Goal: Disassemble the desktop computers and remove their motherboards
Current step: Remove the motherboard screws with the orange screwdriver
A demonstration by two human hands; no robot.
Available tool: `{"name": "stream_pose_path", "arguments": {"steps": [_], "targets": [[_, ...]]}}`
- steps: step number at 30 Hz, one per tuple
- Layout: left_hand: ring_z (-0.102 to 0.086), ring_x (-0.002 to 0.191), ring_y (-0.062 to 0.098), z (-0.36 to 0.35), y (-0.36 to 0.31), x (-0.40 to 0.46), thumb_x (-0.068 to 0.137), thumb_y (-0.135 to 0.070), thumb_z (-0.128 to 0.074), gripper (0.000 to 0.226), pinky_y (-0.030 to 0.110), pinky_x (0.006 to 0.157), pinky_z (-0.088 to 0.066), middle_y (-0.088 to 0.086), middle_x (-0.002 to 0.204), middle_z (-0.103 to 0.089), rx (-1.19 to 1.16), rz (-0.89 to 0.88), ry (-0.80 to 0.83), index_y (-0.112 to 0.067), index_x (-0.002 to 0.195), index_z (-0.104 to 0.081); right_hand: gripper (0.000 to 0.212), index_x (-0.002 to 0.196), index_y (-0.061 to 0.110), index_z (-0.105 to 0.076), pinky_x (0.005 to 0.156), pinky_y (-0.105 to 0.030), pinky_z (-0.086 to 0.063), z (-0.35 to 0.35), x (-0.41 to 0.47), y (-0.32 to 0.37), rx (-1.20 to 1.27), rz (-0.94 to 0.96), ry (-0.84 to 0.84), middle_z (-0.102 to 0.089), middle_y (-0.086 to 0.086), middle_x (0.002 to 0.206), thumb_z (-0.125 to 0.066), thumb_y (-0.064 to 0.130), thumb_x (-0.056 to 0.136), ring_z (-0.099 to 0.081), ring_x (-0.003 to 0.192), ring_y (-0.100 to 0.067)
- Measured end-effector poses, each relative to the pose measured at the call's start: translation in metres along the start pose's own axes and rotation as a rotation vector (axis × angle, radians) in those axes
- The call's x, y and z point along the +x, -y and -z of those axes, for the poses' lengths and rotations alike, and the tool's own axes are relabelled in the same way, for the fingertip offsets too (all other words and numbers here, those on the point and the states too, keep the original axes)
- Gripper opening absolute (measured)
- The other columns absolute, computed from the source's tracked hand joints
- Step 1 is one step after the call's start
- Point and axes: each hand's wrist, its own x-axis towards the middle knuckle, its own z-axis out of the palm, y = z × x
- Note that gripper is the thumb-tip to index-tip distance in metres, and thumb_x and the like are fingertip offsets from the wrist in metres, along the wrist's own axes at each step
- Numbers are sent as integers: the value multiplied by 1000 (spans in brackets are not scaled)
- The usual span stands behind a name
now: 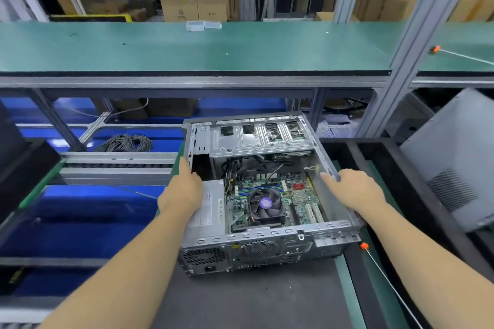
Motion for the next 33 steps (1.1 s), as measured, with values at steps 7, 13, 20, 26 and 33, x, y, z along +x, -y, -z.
{"name": "stream_pose_path", "arguments": {"steps": [7, 13, 20, 26, 33], "targets": [[-60, 104, 40, -8, 0, 12, 98, -12, -35, 57, 46, 82, -49, 17, 119, -62, 142, -41, -40, -16, 153, -20, 42, 101, 10, -50, 63, -36, -48, -6, 12, 17, 175, -13, 56, -62, -11, 95, -36, 49, 103, -60, 76, -26], [-60, 86, 35, -3, -2, 43, 95, -9, -37, 61, 42, 70, -47, 13, 103, -64, 151, -85, -58, -23, 153, -21, 45, 116, 3, -51, 73, -37, -46, -11, 6, 35, 192, -71, 18, -61, -20, 112, -34, 43, 105, -59, 90, -35], [-57, 92, 36, -5, -2, 28, 102, -27, -30, 41, 43, 69, -43, 13, 116, -58, 143, -131, -138, -21, 141, -39, 49, 119, 3, -48, 73, -41, -43, -11, -1, 36, 55, -50, -57, -62, -22, 113, -30, 46, 105, -59, 95, -40], [-49, 110, 32, -6, 9, -16, 101, -32, -34, 33, 45, 88, -44, 10, 122, -54, 217, -289, -205, -11, 113, -57, 44, 129, 7, -52, 100, -55, -42, 2, -29, 75, -129, 168, -253, -58, -18, 123, -37, 40, 103, -53, 115, -40], [-54, 103, 34, 16, 92, -82, 99, -27, -42, 34, 46, 83, -46, 9, 117, -60, 63, -440, -279, -10, 123, -60, 33, 120, 9, -64, 85, -45, -47, -27, -137, 208, 116, 619, -229, -63, -14, 112, -44, 26, 100, -55, 105, -35]]}}
